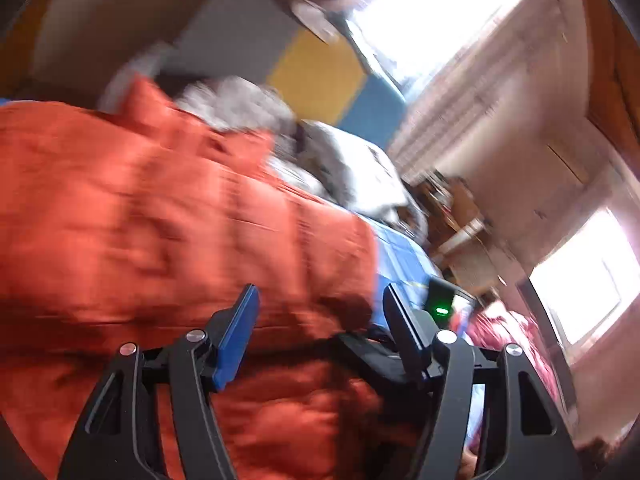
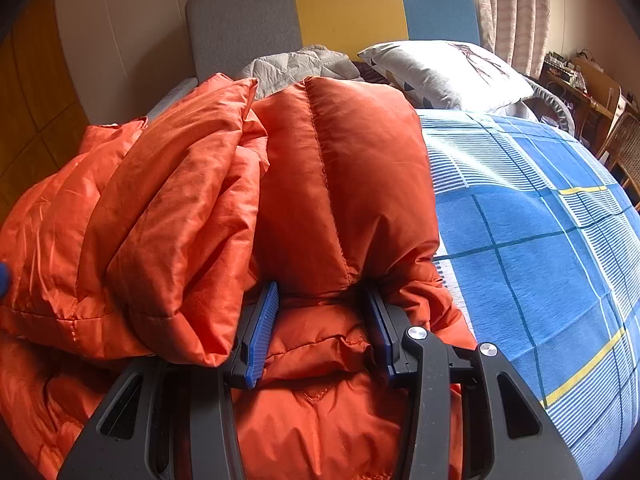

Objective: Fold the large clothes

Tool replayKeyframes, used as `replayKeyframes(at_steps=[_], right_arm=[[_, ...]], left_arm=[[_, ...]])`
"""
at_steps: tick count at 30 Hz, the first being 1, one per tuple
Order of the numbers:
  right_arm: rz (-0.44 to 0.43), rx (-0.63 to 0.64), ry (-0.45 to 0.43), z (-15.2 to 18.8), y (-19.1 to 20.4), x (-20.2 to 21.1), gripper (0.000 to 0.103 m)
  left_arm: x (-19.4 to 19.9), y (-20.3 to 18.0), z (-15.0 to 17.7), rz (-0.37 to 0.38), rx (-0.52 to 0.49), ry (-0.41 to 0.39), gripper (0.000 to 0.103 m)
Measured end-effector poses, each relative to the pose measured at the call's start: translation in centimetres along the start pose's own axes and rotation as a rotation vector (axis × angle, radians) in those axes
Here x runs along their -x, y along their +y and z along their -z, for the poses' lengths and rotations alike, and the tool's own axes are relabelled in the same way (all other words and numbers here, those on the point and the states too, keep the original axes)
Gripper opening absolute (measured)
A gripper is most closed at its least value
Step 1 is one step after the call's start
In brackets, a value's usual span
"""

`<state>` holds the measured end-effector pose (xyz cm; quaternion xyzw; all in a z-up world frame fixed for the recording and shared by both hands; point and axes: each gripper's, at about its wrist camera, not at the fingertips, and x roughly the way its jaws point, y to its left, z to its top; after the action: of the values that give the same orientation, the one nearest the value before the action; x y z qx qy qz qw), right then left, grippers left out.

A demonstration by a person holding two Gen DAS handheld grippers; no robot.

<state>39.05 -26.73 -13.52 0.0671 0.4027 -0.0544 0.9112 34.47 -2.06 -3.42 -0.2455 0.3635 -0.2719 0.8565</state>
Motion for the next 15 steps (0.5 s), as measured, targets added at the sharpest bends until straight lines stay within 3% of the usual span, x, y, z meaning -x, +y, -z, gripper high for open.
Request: replayKeyframes(at_steps=[5,9,15], right_arm=[[0.025,0.019,0.004,-0.1,0.6,0.1,0.043],[0.048,0.034,0.011,-0.4,0.9,0.5,0.043],[0.08,0.032,0.011,-0.1,0.8,2.9,0.043]], left_arm=[[5.8,6.6,0.1,-0.215,0.071,-0.112,0.057],[8.8,11.0,0.3,-0.329,0.14,-0.158,0.055],[9.6,13.6,-0.5,-0.377,0.138,-0.166,0.055]])
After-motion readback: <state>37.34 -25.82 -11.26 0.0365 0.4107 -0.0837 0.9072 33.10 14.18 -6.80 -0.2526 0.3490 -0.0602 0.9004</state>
